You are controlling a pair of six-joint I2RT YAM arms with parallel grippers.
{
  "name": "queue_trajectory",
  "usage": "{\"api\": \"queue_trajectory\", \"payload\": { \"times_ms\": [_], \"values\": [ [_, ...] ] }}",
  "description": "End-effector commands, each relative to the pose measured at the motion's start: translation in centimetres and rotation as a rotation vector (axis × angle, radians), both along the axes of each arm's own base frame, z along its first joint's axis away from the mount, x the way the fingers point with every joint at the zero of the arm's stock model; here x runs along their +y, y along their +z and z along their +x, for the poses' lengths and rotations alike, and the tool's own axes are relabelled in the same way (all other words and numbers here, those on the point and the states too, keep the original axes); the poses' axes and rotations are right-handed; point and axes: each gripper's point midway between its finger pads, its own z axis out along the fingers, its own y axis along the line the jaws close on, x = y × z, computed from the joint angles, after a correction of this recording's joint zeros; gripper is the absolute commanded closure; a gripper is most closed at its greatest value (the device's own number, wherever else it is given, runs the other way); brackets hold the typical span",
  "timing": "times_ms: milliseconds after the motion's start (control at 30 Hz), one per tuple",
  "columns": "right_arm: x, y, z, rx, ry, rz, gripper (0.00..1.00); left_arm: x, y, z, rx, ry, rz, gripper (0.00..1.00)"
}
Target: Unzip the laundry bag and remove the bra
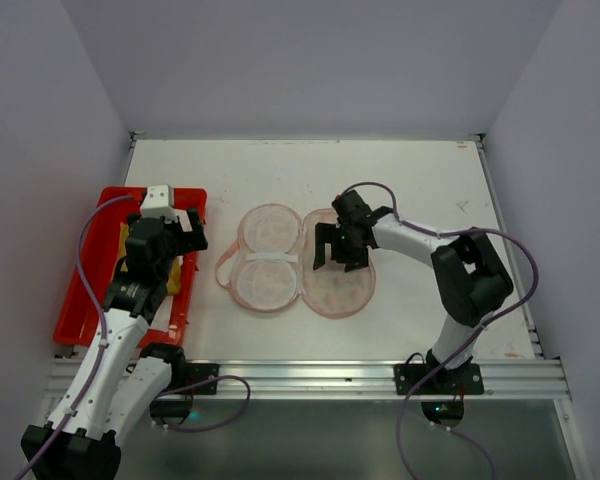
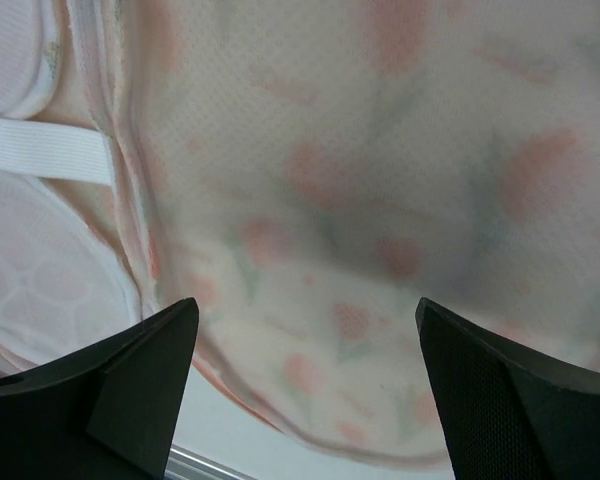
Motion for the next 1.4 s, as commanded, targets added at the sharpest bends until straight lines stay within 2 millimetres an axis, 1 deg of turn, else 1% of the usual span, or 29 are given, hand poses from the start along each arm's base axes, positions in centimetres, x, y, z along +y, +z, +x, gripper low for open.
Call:
{"api": "queue_trajectory", "payload": {
  "times_ms": [0,100,133,167,233,267,300,333,367,433,567,600,667,767,867,900,933,967,1033,1067,1100,1200,1233,1267,1300,1333,1367],
  "values": [
    [-2.4,4.1,1.2,-0.133,-0.055,-0.053,0.08,-0.1,1.2,0.5,-0.053,-0.009,0.0,0.0],
    [-4.4,6.1,2.3,-0.228,-0.064,-0.137,0.08,-0.1,1.1,0.5,-0.053,-0.008,0.0,0.0],
    [-5.8,6.3,2.9,-0.262,-0.089,-0.198,0.08,-0.1,1.2,0.5,-0.053,-0.009,0.0,0.0],
    [-6.9,6.3,3.3,-0.265,-0.114,-0.226,0.08,0.0,1.1,0.5,-0.05,-0.008,0.001,0.0],
    [-8.3,5.7,3.8,-0.245,-0.155,-0.248,0.09,0.0,1.0,0.4,-0.05,-0.006,0.002,0.0],
    [-9.5,5.2,4.1,-0.222,-0.193,-0.248,0.1,0.0,1.1,0.4,-0.052,-0.006,0.0,0.0],
    [-9.9,4.5,4.2,-0.196,-0.21,-0.244,0.12,0.0,1.1,0.4,-0.053,-0.006,0.0,0.0],
    [-9.7,4.1,4.1,-0.174,-0.222,-0.214,0.12,0.0,1.1,0.4,-0.052,-0.006,0.0,0.0],
    [-10.1,3.5,4.5,-0.176,-0.243,-0.2,0.13,0.0,1.1,0.4,-0.052,-0.006,0.0,0.0],
    [-10.3,2.4,4.6,-0.154,-0.273,-0.195,0.15,0.0,1.1,0.4,-0.052,-0.007,-0.001,0.0],
    [-10.0,0.3,4.7,-0.108,-0.297,-0.176,0.2,-0.1,1.1,0.4,-0.052,-0.01,-0.002,0.0],
    [-9.9,-0.1,4.6,-0.101,-0.301,-0.175,0.26,-0.1,1.0,0.4,-0.05,-0.011,-0.002,0.0],
    [-9.6,-1.3,4.4,-0.074,-0.304,-0.171,0.3,-0.2,1.1,0.4,-0.051,-0.015,-0.002,0.0],
    [-9.3,-2.2,4.1,-0.051,-0.303,-0.157,0.44,-0.2,1.1,0.4,-0.051,-0.015,-0.002,0.0],
    [-9.3,-2.6,3.8,-0.048,-0.293,-0.149,0.51,-0.2,1.2,0.4,-0.056,-0.016,-0.003,0.0],
    [-9.2,-2.7,3.7,-0.045,-0.29,-0.149,0.63,-0.2,1.2,0.4,-0.057,-0.015,-0.003,0.0],
    [-9.3,-2.7,3.6,-0.04,-0.289,-0.15,0.69,-0.2,1.1,0.4,-0.054,-0.015,-0.002,0.0],
    [-9.0,-2.8,3.2,-0.026,-0.279,-0.131,0.81,-0.1,1.1,0.4,-0.054,-0.013,-0.002,0.0],
    [-8.8,-2.8,2.9,-0.019,-0.271,-0.121,0.9,-0.2,1.1,0.4,-0.053,-0.015,-0.002,0.0],
    [-8.9,-2.8,2.7,-0.015,-0.271,-0.123,0.97,-0.2,1.1,0.4,-0.054,-0.016,-0.003,0.0],
    [-9.0,-2.4,2.7,-0.028,-0.273,-0.121,0.99,-0.2,1.0,0.4,-0.053,-0.018,-0.003,0.0],
    [-9.7,-1.0,2.7,-0.062,-0.271,-0.143,1.0,-0.2,1.0,0.4,-0.051,-0.018,-0.003,0.0],
    [-9.7,0.6,3.1,-0.103,-0.267,-0.132,1.0,-0.3,1.0,0.4,-0.051,-0.019,-0.005,0.0],
    [-11.1,1.2,3.1,-0.123,-0.287,-0.199,1.0,-0.3,1.0,0.4,-0.051,-0.021,-0.007,0.0],
    [-11.7,2.1,3.3,-0.146,-0.293,-0.221,1.0,-0.3,1.0,0.4,-0.051,-0.023,-0.006,0.0],
    [-12.2,3.7,3.5,-0.189,-0.281,-0.238,1.0,-0.4,0.9,0.4,-0.049,-0.024,-0.006,0.0],
    [-13.3,5.0,3.8,-0.212,-0.294,-0.284,1.0,-0.4,0.9,0.4,-0.049,-0.024,-0.007,0.0]
  ]
}}
